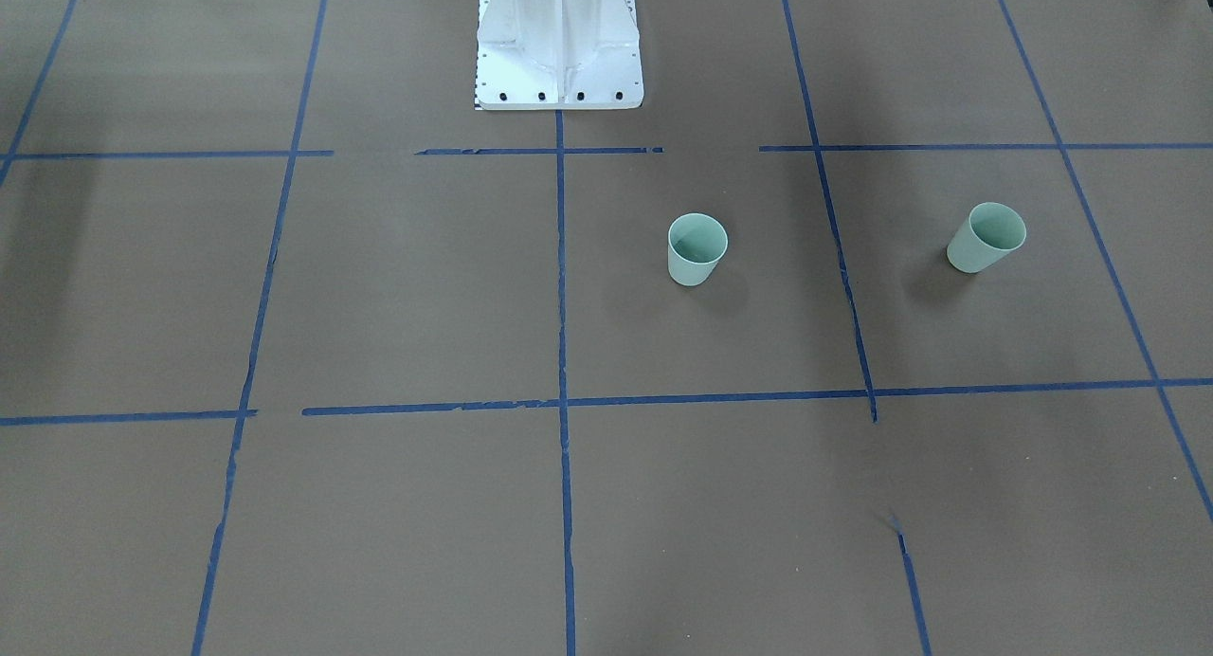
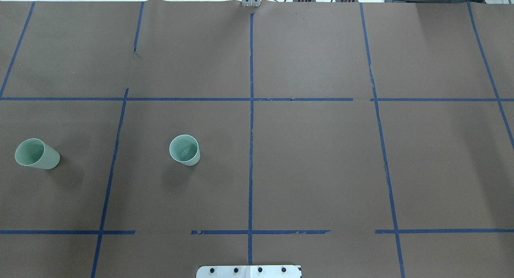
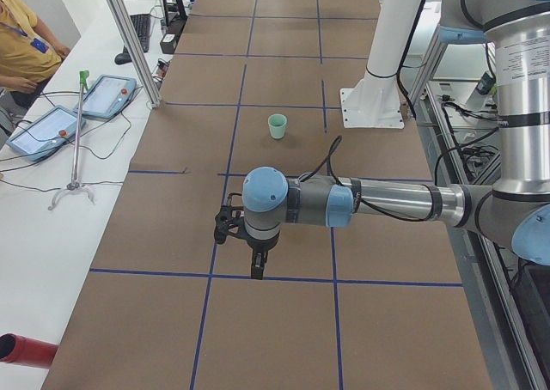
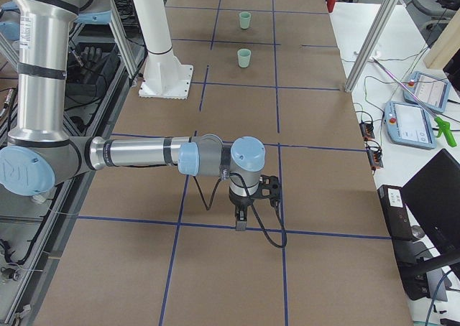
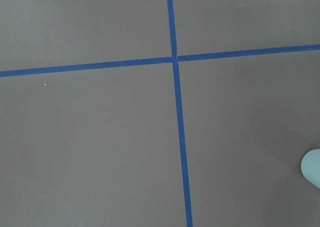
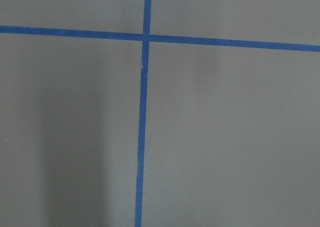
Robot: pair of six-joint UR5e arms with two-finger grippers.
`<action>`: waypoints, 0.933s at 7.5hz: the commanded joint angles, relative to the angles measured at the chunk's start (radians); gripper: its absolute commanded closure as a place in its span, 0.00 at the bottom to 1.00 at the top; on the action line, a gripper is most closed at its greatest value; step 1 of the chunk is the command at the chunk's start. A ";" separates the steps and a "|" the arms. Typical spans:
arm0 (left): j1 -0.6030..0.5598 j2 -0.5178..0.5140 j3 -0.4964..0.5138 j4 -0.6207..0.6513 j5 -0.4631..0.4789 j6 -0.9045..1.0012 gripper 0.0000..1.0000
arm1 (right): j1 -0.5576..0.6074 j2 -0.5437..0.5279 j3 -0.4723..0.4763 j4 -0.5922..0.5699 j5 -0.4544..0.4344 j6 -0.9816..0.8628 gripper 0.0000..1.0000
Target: Stack cups
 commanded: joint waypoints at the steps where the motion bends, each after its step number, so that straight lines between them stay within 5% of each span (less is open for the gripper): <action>1: 0.000 0.001 -0.001 0.000 -0.002 0.000 0.00 | 0.001 0.000 0.000 0.000 0.000 0.000 0.00; 5: 0.035 -0.063 0.025 -0.030 -0.006 0.000 0.00 | 0.001 0.000 0.000 0.000 0.000 0.000 0.00; 7: 0.199 -0.065 0.017 -0.133 -0.006 -0.183 0.00 | 0.001 0.000 0.000 0.000 0.000 0.000 0.00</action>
